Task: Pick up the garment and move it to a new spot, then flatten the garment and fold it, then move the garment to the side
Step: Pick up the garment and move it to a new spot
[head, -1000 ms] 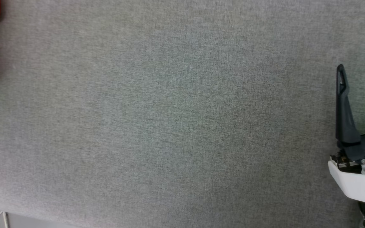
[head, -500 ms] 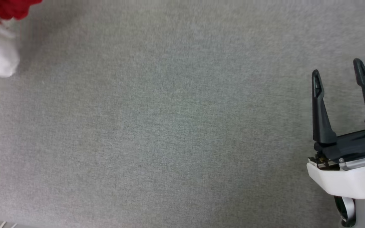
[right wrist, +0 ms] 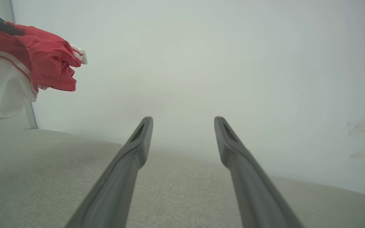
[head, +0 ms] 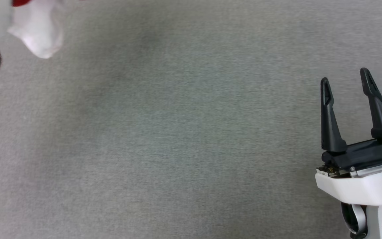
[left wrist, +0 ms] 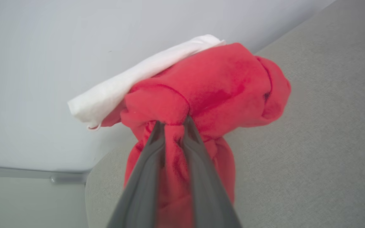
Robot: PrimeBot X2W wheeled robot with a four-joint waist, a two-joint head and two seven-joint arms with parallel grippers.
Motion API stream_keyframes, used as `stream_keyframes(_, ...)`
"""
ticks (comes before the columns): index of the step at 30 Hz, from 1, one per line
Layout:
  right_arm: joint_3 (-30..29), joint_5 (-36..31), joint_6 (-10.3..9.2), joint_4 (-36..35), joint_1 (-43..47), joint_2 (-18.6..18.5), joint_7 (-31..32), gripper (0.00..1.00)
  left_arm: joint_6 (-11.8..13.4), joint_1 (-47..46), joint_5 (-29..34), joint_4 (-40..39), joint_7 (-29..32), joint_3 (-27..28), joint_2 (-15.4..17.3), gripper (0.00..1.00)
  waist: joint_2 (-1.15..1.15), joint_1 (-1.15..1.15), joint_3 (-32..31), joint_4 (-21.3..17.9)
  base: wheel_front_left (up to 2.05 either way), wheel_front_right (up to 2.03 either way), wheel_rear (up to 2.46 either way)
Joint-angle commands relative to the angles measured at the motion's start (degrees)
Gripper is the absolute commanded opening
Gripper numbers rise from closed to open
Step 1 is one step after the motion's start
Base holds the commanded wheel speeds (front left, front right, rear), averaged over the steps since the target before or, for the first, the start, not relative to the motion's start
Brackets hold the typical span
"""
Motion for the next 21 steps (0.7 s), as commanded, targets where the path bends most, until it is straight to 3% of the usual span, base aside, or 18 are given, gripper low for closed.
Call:
stream_keyframes(1, -0.3, 1.0, -0.02, 0.4, 0.4, 0.2, -0.1, 1.00, 0.0, -1.4, 0.4, -1.4, 0.3, -1.7, -1.2, 0.00, 0.00, 0.01, -1.8, -2.6, 0.00, 0.00, 0.00)
stream_keyframes(13, 0.1, 3.1, -0.02, 1.2, 0.9, 0.2, -0.1, 1.00, 0.0, 0.0, 0.6, -7.5, -3.9, -14.1, -8.6, 0.00, 0.00, 0.01, -3.3, -10.3, 0.00, 0.00, 0.00)
stream_keyframes(21, -0.2, 2.9, -0.02, 1.1, 0.4, 0.2, -0.1, 1.00, 0.0, 6.4, 1.3, -7.3, -6.0, -22.6, -13.3, 0.00, 0.00, 0.01, -1.9, -12.4, 0.00, 0.00, 0.00)
